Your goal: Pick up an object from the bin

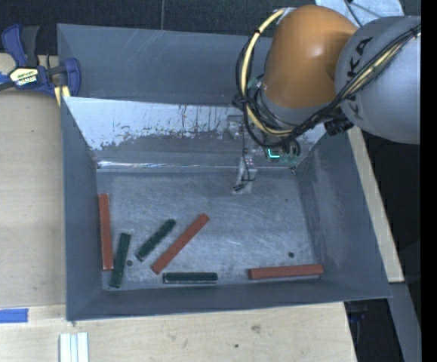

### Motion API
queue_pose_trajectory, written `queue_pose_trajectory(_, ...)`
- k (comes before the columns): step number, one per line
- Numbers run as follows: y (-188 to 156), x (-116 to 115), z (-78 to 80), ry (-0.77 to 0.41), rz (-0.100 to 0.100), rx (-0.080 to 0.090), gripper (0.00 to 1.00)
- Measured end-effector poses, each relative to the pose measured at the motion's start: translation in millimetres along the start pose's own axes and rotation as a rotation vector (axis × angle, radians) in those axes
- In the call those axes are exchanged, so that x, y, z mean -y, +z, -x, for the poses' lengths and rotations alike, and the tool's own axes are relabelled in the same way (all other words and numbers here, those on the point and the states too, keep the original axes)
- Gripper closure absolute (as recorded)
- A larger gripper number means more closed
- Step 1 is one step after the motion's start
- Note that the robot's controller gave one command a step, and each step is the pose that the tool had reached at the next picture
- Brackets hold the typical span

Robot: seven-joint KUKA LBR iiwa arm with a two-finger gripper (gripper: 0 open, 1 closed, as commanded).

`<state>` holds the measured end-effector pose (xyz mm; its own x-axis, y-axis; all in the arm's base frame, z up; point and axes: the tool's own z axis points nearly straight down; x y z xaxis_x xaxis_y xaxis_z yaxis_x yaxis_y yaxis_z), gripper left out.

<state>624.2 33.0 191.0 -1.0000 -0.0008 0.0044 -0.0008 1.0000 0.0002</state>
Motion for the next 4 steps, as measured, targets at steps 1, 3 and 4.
queue_pose_trajectory(1, 115, -29, -32.2, -0.208, 0.000, -0.001, 0.00)
queue_pose_trajectory(3, 119, -81, -73.1, -0.311, 0.001, 0.013, 1.00)
queue_pose_trajectory(4, 12, -82, -79.7, -0.390, -0.001, 0.016, 1.00)
